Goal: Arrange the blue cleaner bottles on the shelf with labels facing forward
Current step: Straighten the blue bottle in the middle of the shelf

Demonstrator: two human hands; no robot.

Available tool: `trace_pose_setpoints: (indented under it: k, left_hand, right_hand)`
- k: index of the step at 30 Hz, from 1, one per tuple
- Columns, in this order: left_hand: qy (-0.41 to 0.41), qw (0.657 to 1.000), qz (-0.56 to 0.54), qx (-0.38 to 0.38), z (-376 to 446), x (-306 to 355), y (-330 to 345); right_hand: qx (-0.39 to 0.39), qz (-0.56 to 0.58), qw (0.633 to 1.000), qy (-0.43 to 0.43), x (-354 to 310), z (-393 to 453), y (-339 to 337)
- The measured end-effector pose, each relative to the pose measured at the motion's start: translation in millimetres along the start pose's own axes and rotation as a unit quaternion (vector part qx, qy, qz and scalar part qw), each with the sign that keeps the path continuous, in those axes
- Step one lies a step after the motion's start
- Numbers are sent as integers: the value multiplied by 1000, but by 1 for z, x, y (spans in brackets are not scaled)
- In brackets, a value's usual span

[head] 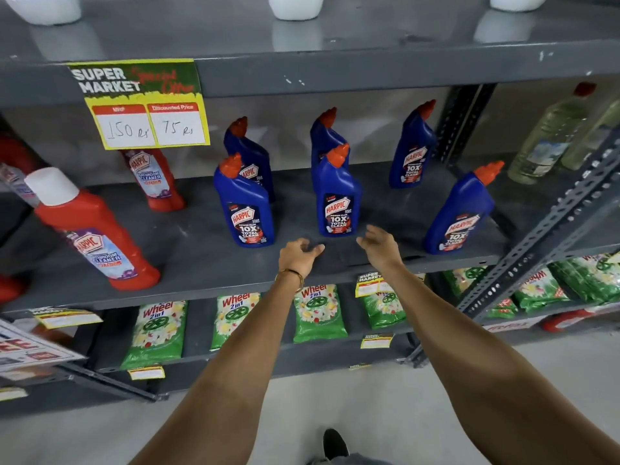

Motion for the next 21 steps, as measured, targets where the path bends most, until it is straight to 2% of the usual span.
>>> trace_pose_setpoints:
  k: [5,9,15,21]
  left_hand:
    - [-15,1000,-21,7,22,8,5]
    - [-12,1000,-29,4,34,14,11]
    - [12,996,-81,-35,44,23,22]
    - [21,998,-58,-33,42,27,29]
  right_hand:
    - [-42,19,999,-12,-8,25,12]
    - [-74,15,996,-55,-13,39,16]
    - [-75,2,995,-65,-13,51,15]
    - [-70,-14,995,-70,-12,53,13]
Point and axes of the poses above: each hand's wrist, its own z-axis towards the middle knuckle, its own y-axis out of the palm, x = y × z, the point moved 6 cm from there along z, towards the middle knuckle, and after that the axes turned 6 degrees about -z, right-handed, at the moved point
